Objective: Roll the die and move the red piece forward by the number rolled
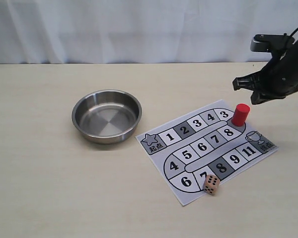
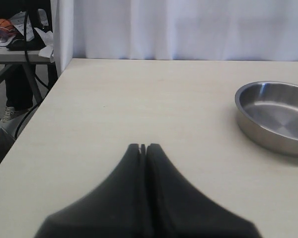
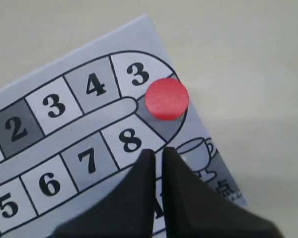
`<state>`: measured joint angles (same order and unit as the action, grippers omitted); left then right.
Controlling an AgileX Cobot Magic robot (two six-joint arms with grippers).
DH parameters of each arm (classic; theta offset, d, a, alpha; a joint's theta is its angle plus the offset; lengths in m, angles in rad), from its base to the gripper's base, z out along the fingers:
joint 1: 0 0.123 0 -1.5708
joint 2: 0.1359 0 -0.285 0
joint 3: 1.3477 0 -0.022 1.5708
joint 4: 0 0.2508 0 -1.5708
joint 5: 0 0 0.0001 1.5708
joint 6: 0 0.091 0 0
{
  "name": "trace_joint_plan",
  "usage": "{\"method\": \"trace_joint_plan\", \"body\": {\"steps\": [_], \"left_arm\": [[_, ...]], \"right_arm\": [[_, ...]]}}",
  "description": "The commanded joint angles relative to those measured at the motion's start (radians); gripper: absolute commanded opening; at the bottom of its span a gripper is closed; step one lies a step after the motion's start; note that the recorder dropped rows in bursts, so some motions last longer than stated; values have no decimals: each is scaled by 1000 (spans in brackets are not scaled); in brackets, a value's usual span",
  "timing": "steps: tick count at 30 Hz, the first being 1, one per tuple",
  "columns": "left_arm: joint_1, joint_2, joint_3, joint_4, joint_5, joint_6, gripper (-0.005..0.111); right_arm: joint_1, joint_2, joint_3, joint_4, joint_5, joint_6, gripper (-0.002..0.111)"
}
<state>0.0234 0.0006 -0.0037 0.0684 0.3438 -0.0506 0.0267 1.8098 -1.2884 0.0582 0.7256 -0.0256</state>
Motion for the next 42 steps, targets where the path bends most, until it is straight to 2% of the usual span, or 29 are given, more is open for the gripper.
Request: {"method": "trace_joint_plan", "body": {"steps": [1,8,14,22,42], "left_arm": [[0,-1,4,0,-13,-6,0],[0,-1,4,0,-13,-6,0],[0,-1,4,0,-13,-6,0],[0,-1,4,0,-13,-6,0],[0,-1,4,0,-13,-6,0]], "right_arm": [[-6,-38,-4,-53,104,16,4],[-28,-59,-2,-99,295,38,4],[-29,-167,97,-97,319,26,4],[-29,-456,257,-79,304,48,4],[-29,-1277,259,-5,274,41,4]]}}
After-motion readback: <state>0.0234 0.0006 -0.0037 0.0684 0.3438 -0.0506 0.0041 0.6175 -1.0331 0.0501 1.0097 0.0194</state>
